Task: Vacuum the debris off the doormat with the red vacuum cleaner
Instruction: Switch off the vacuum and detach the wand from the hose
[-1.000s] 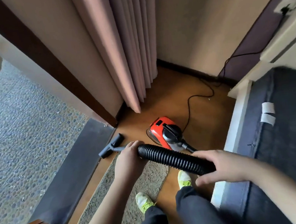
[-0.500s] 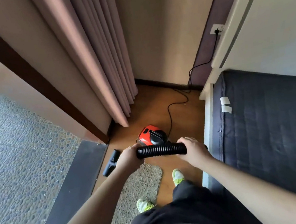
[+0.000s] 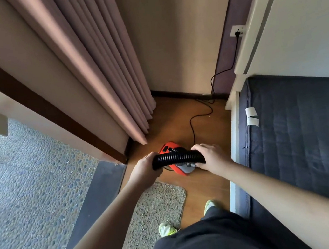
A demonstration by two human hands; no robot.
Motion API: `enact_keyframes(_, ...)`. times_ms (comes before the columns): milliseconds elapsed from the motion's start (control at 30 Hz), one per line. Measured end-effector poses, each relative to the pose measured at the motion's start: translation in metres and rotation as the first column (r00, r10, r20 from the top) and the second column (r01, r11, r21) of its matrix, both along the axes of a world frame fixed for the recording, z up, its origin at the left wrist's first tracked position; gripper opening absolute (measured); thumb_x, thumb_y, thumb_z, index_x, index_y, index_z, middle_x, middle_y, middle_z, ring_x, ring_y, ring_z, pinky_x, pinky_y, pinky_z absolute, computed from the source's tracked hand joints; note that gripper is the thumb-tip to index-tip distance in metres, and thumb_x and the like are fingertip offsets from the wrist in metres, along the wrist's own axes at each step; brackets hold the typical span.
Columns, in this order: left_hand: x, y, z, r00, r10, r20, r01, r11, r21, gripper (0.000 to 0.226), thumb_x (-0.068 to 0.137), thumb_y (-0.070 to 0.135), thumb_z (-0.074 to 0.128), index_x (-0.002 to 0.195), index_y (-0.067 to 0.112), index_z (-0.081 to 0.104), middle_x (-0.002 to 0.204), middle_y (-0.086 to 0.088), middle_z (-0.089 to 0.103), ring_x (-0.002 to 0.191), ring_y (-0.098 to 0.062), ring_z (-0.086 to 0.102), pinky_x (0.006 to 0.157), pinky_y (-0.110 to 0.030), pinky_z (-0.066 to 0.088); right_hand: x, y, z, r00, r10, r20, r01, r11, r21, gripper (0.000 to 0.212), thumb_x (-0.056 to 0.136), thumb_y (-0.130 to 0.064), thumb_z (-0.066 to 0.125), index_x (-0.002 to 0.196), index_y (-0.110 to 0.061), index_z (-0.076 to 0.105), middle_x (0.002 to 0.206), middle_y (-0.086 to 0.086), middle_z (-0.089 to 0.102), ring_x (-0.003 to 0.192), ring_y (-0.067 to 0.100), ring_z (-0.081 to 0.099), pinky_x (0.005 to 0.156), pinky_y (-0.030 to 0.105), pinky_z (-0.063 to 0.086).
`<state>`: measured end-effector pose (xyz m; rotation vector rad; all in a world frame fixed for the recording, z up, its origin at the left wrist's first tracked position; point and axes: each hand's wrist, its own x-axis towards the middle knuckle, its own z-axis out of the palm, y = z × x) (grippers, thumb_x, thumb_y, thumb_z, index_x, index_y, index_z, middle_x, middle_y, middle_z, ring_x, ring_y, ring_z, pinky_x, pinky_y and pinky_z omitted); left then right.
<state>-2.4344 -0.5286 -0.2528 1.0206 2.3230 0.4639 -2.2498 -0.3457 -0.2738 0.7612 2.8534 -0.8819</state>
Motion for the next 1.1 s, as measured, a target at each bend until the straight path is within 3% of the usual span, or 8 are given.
enact_keyframes(167, 0.003, 0.034, 0.010, 0.999, 0.035, -0.023, -0.034, 0.999, 0.034, 0.020, 0.084, 0.021, 0.069, 0.100, 0.023, 0.059, 0.070, 0.010, 0.066, 0.073, -0.013, 0.066, 0.070, -0.031, 0.053, 0.007, 0.040, -0.011, 0.939, -0.275, 0.206, 0.313, 0.932, -0.183, 0.059, 0.081, -0.024, 0.072, 0.134, -0.031, 0.047, 0.120, 0.004, 0.063, 0.107, 0.027, 0.062, 0.087, 0.037, 0.053)
enact_keyframes(367, -0.006, 0.058, 0.018, 0.997, 0.074, 0.029, -0.076, 0.995, 0.067, 0.027, 0.084, 0.022, 0.069, 0.110, 0.024, 0.062, 0.079, 0.003, 0.072, 0.074, -0.014, 0.070, 0.074, -0.035, 0.058, -0.006, 0.073, -0.020, 0.839, -0.419, 0.347, 0.535, 0.750, -0.388, 0.066, 0.082, -0.033, 0.075, 0.137, -0.016, 0.044, 0.125, 0.009, 0.061, 0.111, 0.028, 0.059, 0.080, 0.029, 0.044)
enact_keyframes(500, -0.025, 0.062, 0.019, 0.992, 0.096, 0.084, -0.105, 0.989, 0.105, 0.030, 0.083, 0.022, 0.073, 0.110, 0.028, 0.063, 0.077, 0.005, 0.072, 0.069, -0.006, 0.070, 0.075, -0.032, 0.059, -0.020, 0.081, -0.021, 0.814, -0.442, 0.377, 0.572, 0.723, -0.388, 0.057, 0.087, -0.031, 0.072, 0.133, -0.012, 0.045, 0.122, 0.012, 0.061, 0.106, 0.027, 0.059, 0.086, 0.035, 0.048)
enact_keyframes(667, -0.053, 0.063, 0.028, 0.987, 0.104, 0.120, -0.123, 0.979, 0.162, 0.028, 0.082, 0.018, 0.075, 0.104, 0.030, 0.062, 0.070, 0.004, 0.072, 0.059, -0.004, 0.070, 0.069, -0.026, 0.058, -0.059, 0.084, -0.002, 0.816, -0.495, 0.299, 0.578, 0.699, -0.421, 0.053, 0.092, -0.021, 0.067, 0.137, -0.007, 0.043, 0.126, 0.014, 0.058, 0.115, 0.030, 0.057, 0.094, 0.037, 0.045)
enact_keyframes(833, -0.097, 0.062, 0.030, 0.987, 0.075, 0.142, -0.103, 0.974, 0.200, 0.030, 0.083, 0.021, 0.075, 0.111, 0.024, 0.065, 0.069, 0.004, 0.072, 0.059, -0.005, 0.070, 0.071, -0.028, 0.060, -0.105, 0.095, 0.005, 0.831, -0.497, 0.248, 0.556, 0.748, -0.363, 0.045, 0.088, -0.029, 0.070, 0.128, -0.015, 0.054, 0.116, 0.006, 0.064, 0.107, 0.026, 0.061, 0.085, 0.035, 0.050)
enact_keyframes(967, -0.141, 0.062, 0.031, 0.981, 0.016, 0.193, -0.048, 0.986, 0.160, 0.029, 0.084, 0.022, 0.075, 0.107, 0.022, 0.057, 0.068, 0.000, 0.073, 0.058, -0.008, 0.071, 0.068, -0.034, 0.061, -0.145, 0.106, 0.018, 0.854, -0.487, 0.184, 0.521, 0.795, -0.312, 0.033, 0.086, -0.031, 0.071, 0.114, -0.017, 0.060, 0.104, 0.001, 0.066, 0.098, 0.022, 0.062, 0.082, 0.035, 0.051)
enact_keyframes(1100, -0.183, 0.074, 0.037, 0.991, -0.065, 0.118, 0.055, 0.994, 0.093, 0.035, 0.085, 0.024, 0.076, 0.106, 0.017, 0.050, 0.071, 0.008, 0.066, 0.055, 0.011, 0.061, 0.055, -0.006, 0.048, -0.187, 0.121, 0.034, 0.868, -0.486, 0.099, 0.493, 0.825, -0.276, 0.032, 0.085, -0.032, 0.072, 0.112, -0.019, 0.059, 0.102, -0.002, 0.065, 0.096, 0.021, 0.061, 0.083, 0.034, 0.049)
